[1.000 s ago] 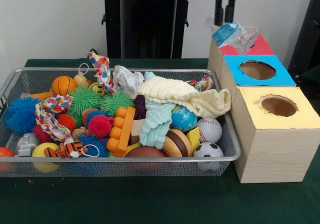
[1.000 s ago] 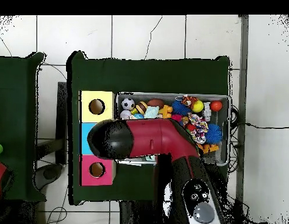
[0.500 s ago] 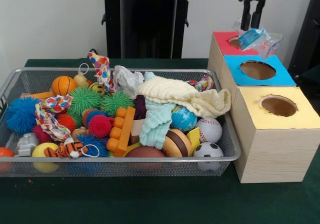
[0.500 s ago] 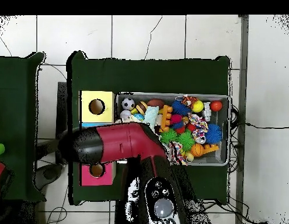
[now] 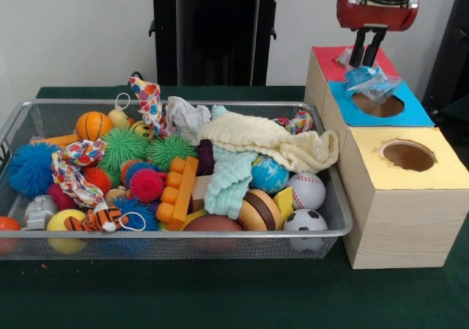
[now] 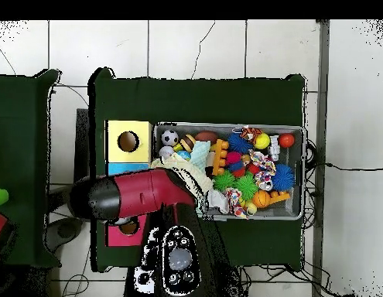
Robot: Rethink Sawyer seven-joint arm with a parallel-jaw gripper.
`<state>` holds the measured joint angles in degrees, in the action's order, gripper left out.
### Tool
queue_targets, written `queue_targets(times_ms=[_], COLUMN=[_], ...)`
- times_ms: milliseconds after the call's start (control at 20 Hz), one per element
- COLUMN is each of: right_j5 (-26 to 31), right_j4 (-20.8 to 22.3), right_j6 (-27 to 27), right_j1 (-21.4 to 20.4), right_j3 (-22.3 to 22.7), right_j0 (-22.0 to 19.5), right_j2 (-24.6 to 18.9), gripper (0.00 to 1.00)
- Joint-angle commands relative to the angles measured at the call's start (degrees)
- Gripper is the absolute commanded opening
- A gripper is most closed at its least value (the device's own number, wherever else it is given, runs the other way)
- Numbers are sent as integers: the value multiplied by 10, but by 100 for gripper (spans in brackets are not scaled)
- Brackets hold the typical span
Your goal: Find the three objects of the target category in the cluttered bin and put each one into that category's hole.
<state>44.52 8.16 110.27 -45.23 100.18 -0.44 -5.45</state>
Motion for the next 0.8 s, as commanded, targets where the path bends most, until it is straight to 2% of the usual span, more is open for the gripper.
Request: queue_targets(times_ms=[50,250,650,800], right_j5=[58,77,71,79], right_j4=[29,26,17,11], right_j6=[124,120,132,130], right_j1=[25,37,97,106], right_j3=[-42,-59,-123,-137], right_j0=[15,26,49,56], right_j2=[64,78,109,114], gripper=[0,0,0,0])
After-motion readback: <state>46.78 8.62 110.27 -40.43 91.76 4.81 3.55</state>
